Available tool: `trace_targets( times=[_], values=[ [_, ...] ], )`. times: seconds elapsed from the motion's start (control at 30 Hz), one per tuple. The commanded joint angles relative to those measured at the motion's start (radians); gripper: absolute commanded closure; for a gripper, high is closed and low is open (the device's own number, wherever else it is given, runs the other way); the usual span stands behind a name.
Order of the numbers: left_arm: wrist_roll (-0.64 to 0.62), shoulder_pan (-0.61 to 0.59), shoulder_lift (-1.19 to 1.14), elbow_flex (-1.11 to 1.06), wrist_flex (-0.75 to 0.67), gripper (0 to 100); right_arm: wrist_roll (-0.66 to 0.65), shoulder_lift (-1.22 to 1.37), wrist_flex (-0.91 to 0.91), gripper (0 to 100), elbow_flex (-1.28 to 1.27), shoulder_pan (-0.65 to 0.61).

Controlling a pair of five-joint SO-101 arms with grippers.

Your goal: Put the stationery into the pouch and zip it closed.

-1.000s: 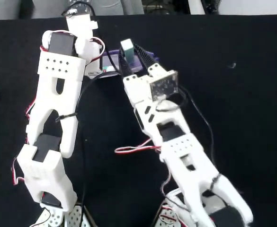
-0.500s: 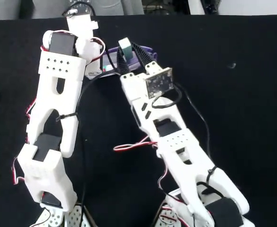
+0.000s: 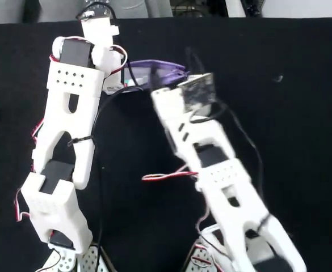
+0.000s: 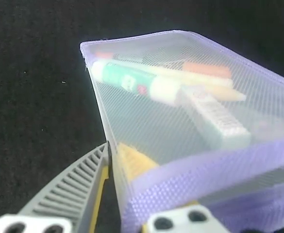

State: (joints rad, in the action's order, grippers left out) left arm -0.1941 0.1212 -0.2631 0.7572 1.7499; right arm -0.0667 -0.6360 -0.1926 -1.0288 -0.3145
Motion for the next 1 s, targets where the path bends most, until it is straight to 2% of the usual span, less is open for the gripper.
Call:
trace_targets(
  times=[0.0, 0.17, 0.4, 0.6, 0.73, 0.83, 0.97],
  values=[
    [-0.006, 0.007, 0.054, 0.012, 0.009, 97, 0.000, -0.246, 0.201, 73.6, 0.062, 0.110],
    [-0.006, 0.007, 0.054, 0.010, 0.009, 97, -0.008, -0.426, 0.396, 80.0, 0.010, 0.166],
    [-0.006, 0.005, 0.054, 0.010, 0.009, 97, -0.009, -0.526, 0.397, 80.0, -0.237, 0.163],
    [-0.006, 0.007, 0.054, 0.012, 0.009, 97, -0.009, -0.522, 0.203, 80.0, -0.415, 0.133],
    [-0.006, 0.007, 0.054, 0.007, 0.009, 97, 0.000, -0.490, 0.189, 80.0, -0.421, 0.066],
    [-0.006, 0.007, 0.054, 0.007, 0.009, 97, 0.000, -0.383, 0.118, 80.3, -0.398, 0.060],
    [-0.006, 0.007, 0.054, 0.007, 0.009, 97, 0.000, -0.156, -0.069, 80.3, -0.360, 0.066]
  ],
)
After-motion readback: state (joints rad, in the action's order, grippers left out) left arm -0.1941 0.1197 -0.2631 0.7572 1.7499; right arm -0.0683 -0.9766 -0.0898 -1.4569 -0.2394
